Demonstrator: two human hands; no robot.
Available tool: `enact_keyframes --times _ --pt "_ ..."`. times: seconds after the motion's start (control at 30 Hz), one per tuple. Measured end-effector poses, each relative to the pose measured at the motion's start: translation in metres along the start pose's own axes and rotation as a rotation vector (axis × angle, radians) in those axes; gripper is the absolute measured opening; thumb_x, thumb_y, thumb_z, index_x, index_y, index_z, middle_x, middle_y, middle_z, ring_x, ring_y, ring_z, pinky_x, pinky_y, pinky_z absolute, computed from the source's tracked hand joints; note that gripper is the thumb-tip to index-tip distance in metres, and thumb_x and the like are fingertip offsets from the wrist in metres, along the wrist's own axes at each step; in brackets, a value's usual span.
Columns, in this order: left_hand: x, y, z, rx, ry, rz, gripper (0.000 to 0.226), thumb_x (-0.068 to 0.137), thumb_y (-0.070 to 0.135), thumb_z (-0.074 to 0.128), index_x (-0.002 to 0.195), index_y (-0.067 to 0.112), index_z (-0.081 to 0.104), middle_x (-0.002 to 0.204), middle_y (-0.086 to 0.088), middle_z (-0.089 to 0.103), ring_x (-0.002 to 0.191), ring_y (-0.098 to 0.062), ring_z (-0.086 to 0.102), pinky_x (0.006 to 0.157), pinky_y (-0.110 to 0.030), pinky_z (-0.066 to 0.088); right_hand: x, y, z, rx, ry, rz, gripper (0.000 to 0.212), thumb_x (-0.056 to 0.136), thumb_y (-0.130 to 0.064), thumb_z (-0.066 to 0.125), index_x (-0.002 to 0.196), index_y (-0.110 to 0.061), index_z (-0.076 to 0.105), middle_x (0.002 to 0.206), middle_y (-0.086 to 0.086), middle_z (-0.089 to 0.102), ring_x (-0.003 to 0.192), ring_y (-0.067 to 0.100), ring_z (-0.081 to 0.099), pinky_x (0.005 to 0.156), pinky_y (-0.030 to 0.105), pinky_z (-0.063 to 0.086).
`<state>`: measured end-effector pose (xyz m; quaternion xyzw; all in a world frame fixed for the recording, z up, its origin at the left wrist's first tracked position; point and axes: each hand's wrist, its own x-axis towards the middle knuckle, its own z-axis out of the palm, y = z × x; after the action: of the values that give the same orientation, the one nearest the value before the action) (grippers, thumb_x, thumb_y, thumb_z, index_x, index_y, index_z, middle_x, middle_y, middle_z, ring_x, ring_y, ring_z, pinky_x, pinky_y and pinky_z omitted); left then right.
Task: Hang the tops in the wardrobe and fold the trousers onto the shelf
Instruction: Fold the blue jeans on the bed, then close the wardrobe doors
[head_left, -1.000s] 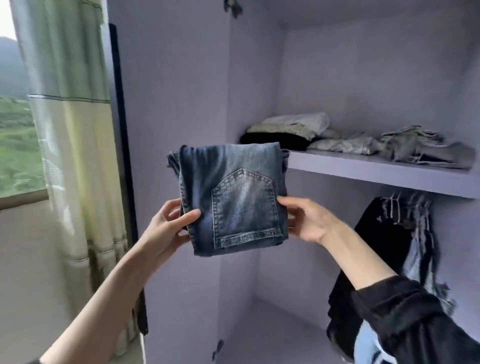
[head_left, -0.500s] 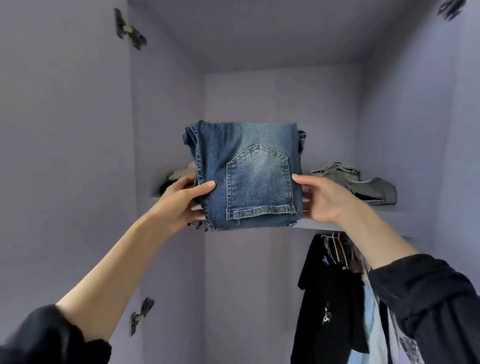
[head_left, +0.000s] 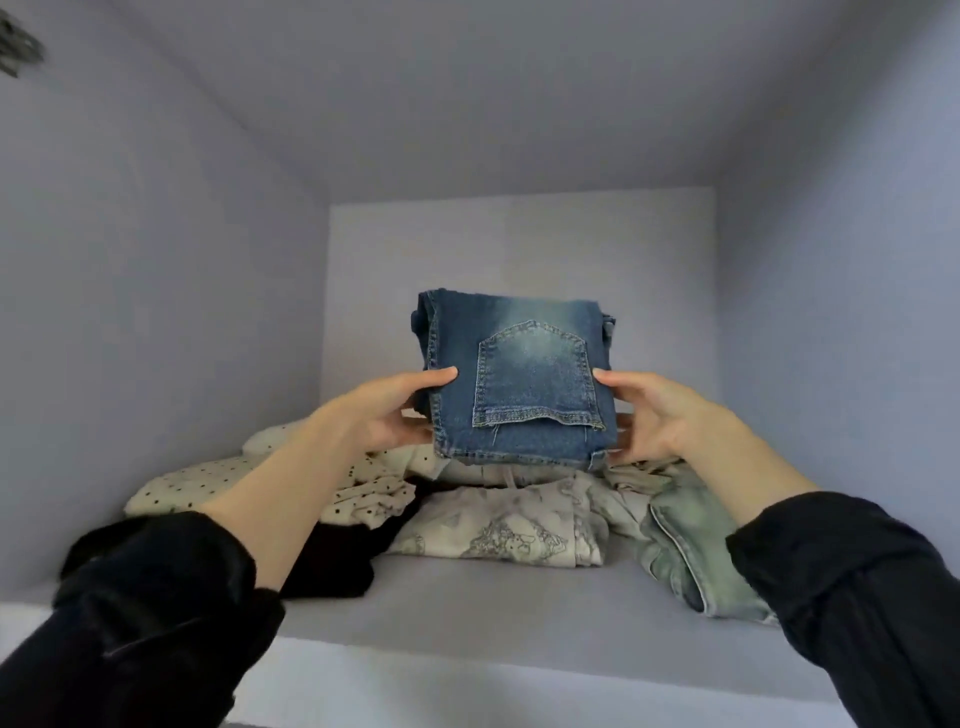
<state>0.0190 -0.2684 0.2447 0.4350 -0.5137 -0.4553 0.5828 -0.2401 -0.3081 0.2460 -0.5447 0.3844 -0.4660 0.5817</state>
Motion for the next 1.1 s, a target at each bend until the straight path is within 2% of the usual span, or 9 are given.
enact_keyframes --times 0.13,0.23,0.33,0.4,0.47,0.6,0.77,0.9,1.1 --pt "0.052 -0.037 -0.008 0.149 0.004 -0.268 0.044 0.084 0.019 0.069 0.120 0.003 0.053 0.125 -0.018 0.053 0.099 -0.033 0.060 0.081 -0.047 0.055 0.049 0.038 -0.012 -0.228 -0.010 0.182 0.037 0.094 -0.025 0.054 0.127 -0.008 0.050 0.121 0.016 0.054 0.088 0.029 0.057 0.067 0.043 0.048" --pt "0.068 -0.050 -0.012 0.529 0.023 -0.394 0.052 0.087 0.027 0.066 0.126 -0.001 0.047 0.132 -0.025 0.049 0.099 -0.036 0.061 0.086 -0.044 0.054 0.062 0.045 -0.015 -0.555 0.057 0.224 0.049 0.096 -0.030 0.052 0.137 -0.006 0.041 0.141 0.024 0.041 0.093 0.031 0.062 0.069 0.039 0.059" --pt "0.080 -0.026 -0.007 1.025 0.150 -0.206 0.053 0.087 0.028 0.066 0.128 0.000 0.048 0.118 -0.019 0.060 0.089 -0.031 0.066 0.076 -0.037 0.057 0.074 0.026 -0.015 -0.887 0.264 -0.028 0.050 0.094 -0.032 0.056 0.132 -0.001 0.046 0.140 0.019 0.046 0.106 0.033 0.061 0.084 0.040 0.056" --pt "0.085 -0.011 0.006 1.202 0.236 0.108 0.041 0.094 0.020 0.055 0.132 0.005 0.049 0.130 -0.011 0.056 0.112 -0.028 0.058 0.092 -0.034 0.049 0.075 0.014 -0.004 -1.019 0.342 -0.295 0.041 0.098 -0.031 0.047 0.126 -0.003 0.054 0.135 0.013 0.053 0.118 0.029 0.053 0.098 0.036 0.044" --pt "0.086 -0.014 0.025 1.189 0.187 0.288 0.040 0.099 0.013 0.039 0.138 0.008 0.043 0.145 -0.008 0.043 0.132 -0.023 0.040 0.107 -0.029 0.030 0.073 0.018 0.015 -1.001 0.218 -0.407 0.040 0.102 -0.028 0.036 0.130 -0.006 0.053 0.138 0.008 0.051 0.127 0.024 0.046 0.105 0.030 0.033" --pt "0.088 -0.065 0.051 1.452 -0.119 0.122 0.047 0.104 0.025 0.016 0.136 0.008 0.045 0.145 -0.013 0.041 0.130 -0.026 0.041 0.108 -0.035 0.030 0.083 0.060 0.036 -1.328 -0.047 -0.232 0.050 0.105 -0.033 0.015 0.136 -0.012 0.047 0.141 0.014 0.047 0.124 0.024 0.048 0.109 0.036 0.034" --pt "0.066 -0.063 0.038 1.391 0.058 0.293 0.039 0.101 0.031 0.028 0.100 0.008 0.059 0.100 -0.011 0.061 0.098 -0.030 0.057 0.079 -0.033 0.042 0.064 0.061 0.033 -1.231 0.077 -0.300 0.048 0.104 -0.035 0.022 0.129 -0.010 0.054 0.133 0.012 0.054 0.117 0.025 0.051 0.094 0.028 0.037" --pt "0.019 -0.047 0.024 1.397 0.040 0.403 0.045 0.100 0.027 0.036 0.144 0.019 0.034 0.144 -0.009 0.043 0.129 -0.027 0.042 0.104 -0.038 0.037 0.021 0.066 0.038 -1.235 0.163 -0.434 0.043 0.102 -0.032 0.034 0.140 -0.014 0.043 0.144 0.006 0.046 0.131 0.025 0.042 0.109 0.033 0.032" --pt "-0.085 -0.049 0.000 1.218 0.030 0.523 0.048 0.099 0.022 0.041 0.146 0.020 0.031 0.145 -0.008 0.042 0.131 -0.026 0.041 0.102 -0.028 0.033 -0.077 0.082 0.065 -1.216 0.495 -0.593 0.037 0.098 -0.025 0.041 0.131 -0.015 0.053 0.127 0.011 0.059 0.117 0.031 0.054 0.097 0.039 0.044"
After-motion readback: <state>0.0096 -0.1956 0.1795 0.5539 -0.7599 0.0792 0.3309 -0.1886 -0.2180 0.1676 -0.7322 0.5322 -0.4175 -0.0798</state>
